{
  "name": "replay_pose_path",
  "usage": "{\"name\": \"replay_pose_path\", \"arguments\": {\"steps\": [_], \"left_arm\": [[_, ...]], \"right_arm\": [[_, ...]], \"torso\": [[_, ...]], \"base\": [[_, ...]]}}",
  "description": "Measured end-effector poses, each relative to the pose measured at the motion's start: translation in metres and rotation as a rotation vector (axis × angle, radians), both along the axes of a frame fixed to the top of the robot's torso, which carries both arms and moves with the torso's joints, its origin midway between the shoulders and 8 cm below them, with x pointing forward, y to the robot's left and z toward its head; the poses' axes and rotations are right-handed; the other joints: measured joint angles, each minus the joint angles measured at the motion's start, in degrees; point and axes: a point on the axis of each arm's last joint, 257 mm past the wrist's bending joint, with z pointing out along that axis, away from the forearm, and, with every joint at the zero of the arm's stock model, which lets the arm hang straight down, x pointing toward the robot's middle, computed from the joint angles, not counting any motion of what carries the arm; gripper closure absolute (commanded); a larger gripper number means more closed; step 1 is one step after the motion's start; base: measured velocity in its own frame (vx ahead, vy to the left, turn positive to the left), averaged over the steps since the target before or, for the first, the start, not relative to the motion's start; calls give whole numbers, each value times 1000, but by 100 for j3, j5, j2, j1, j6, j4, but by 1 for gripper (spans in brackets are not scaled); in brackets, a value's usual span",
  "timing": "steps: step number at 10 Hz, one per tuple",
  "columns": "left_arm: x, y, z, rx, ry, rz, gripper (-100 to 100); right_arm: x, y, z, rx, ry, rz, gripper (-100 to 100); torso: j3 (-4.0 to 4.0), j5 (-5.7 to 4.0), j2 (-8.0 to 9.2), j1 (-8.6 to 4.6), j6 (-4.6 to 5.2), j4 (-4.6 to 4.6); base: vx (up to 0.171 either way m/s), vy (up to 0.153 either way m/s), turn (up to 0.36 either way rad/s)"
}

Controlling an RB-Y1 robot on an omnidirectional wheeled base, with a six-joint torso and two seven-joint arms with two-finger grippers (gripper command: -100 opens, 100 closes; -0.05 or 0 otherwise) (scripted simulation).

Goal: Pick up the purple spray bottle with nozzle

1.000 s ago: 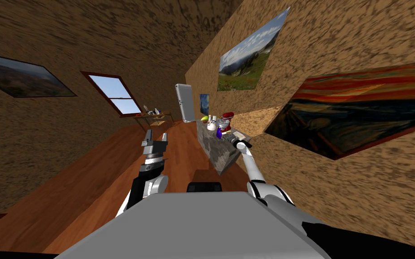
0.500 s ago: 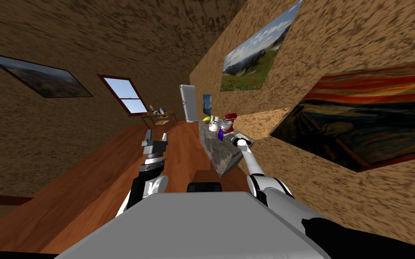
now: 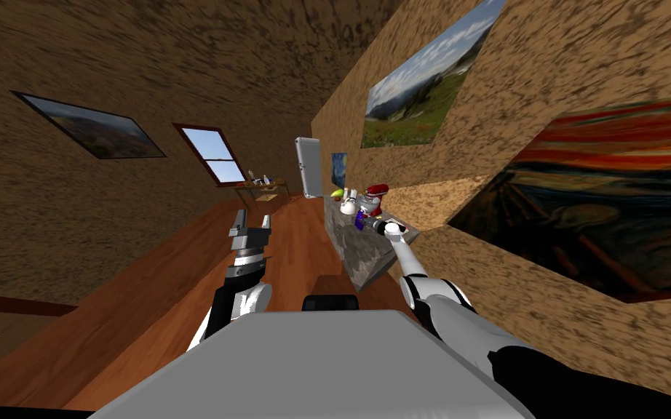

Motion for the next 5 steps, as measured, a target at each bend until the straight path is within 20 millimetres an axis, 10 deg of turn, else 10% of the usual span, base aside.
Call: {"name": "replay_pose_path", "arguments": {"steps": [3,4,5], "left_arm": [[0,0,0,0,0,0,0],[0,0,0,0,0,0,0],[0,0,0,0,0,0,0]], "right_arm": [[3,3,0,46,31,16,-100],[2,3,0,49,33,18,0],[2,3,0,48,32,18,-100]], "torso": [[3,1,6,6,0,1],[8,1,14,7,2,2],[12,1,22,8,2,4]], "base": [[40,-6,43],[0,0,0],[20,-28,226]]}}
